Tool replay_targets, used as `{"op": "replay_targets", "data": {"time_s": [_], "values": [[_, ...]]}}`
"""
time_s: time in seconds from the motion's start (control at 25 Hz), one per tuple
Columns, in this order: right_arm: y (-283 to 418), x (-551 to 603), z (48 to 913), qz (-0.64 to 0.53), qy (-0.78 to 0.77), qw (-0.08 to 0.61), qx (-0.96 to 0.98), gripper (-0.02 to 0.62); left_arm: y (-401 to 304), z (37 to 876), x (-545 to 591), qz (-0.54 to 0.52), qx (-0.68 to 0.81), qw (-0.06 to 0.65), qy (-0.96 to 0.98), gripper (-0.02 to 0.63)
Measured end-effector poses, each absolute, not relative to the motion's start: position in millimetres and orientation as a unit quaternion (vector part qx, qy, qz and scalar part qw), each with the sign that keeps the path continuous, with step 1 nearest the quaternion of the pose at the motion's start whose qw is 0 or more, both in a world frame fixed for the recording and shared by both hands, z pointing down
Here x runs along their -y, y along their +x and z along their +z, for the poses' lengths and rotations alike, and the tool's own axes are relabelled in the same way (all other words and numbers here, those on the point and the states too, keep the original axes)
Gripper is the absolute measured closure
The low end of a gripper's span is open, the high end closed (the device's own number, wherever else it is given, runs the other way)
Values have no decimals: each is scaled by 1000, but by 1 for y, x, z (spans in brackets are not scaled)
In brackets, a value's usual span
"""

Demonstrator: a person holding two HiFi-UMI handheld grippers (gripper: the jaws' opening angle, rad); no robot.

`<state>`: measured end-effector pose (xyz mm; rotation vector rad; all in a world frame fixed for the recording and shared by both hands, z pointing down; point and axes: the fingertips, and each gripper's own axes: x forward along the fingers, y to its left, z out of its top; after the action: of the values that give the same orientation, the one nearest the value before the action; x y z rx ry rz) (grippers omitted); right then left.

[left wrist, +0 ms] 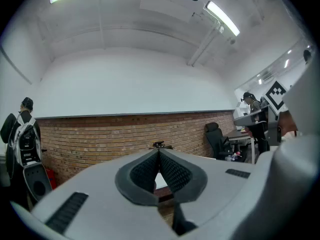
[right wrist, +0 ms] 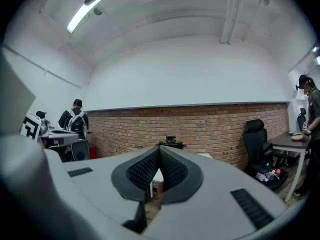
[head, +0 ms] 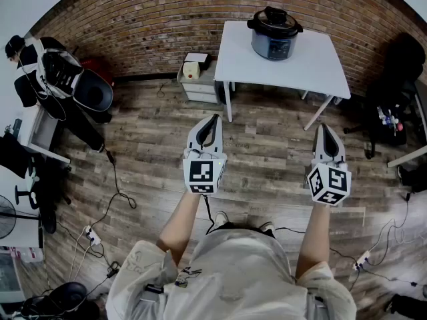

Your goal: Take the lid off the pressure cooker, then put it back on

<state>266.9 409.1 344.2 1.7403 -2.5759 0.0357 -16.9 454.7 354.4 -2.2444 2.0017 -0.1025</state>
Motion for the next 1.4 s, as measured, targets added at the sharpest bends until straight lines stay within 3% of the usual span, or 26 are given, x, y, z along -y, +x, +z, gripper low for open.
{"op": "replay_targets", "data": {"time_s": [0.36, 0.44, 0.8, 0.84, 0.92, 0.96, 1.12, 1.4], "values": [[264, -416, 347, 38, 545, -21, 837, 553, -17, 356, -458, -39, -664, 60, -745, 591], [264, -415, 352, 45, 546, -20, 836, 527, -17, 358, -457, -40, -664, 60, -744, 591], [255, -419, 361, 48, 541, -4, 840, 526, -16, 355, -464, -29, -660, 68, -748, 590], [253, -419, 360, 47, 539, -6, 841, 517, -16, 354, -465, -25, -659, 69, -748, 582], [247, -418, 359, 48, 534, -11, 844, 441, -18, 353, -464, -21, -657, 67, -751, 435], [244, -417, 359, 48, 532, -12, 845, 411, -20, 355, -463, -23, -656, 64, -752, 414], [228, -416, 363, 45, 532, -4, 846, 354, -35, 361, -462, -32, -658, 61, -750, 411], [194, -416, 361, 35, 537, 0, 843, 345, -74, 367, -461, -33, -653, 54, -754, 411]]}}
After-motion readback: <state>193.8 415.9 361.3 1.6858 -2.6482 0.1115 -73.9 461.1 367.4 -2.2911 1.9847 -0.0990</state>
